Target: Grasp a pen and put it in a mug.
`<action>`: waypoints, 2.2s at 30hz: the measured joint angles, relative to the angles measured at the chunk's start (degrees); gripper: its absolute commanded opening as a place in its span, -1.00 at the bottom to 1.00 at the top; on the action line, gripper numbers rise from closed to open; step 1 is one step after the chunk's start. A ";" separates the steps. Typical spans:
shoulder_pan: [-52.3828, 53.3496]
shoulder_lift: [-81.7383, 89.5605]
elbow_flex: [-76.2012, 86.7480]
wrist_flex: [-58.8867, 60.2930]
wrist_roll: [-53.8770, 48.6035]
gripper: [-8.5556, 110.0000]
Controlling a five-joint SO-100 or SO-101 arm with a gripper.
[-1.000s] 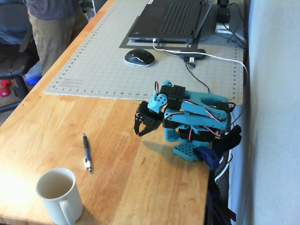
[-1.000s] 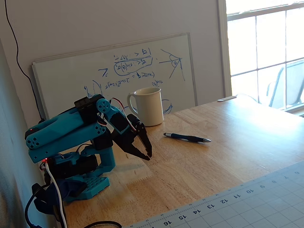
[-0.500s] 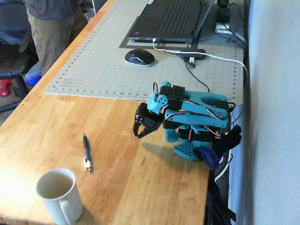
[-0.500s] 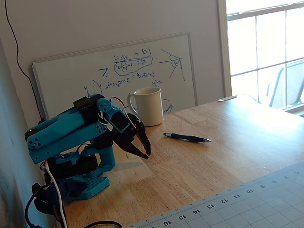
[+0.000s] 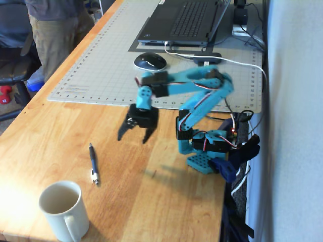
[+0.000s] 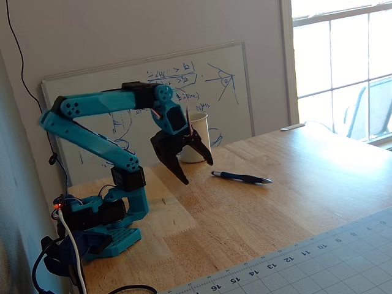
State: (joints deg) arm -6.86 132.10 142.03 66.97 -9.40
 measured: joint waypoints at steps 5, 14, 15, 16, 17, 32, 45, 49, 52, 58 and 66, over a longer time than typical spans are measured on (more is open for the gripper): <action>-2.37 -18.72 -16.35 0.00 0.00 -0.31; -2.90 -44.65 -40.17 0.09 0.00 -0.31; -2.90 -46.93 -42.54 0.62 0.00 -0.31; -2.90 -49.13 -45.00 1.85 0.00 -0.31; -2.90 -51.15 -47.29 3.16 0.00 -0.31; -2.90 -74.09 -72.77 17.75 0.00 -0.31; -2.90 -80.68 -77.96 17.84 0.00 -0.31; -2.90 -80.68 -78.05 17.75 0.00 -0.32; -2.90 -80.68 -78.05 17.93 0.00 -0.32; -2.90 -80.86 -78.31 17.93 0.00 -0.47; -2.90 -81.04 -79.10 17.84 0.00 -0.78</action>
State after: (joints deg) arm -9.76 51.06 62.93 84.81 -9.40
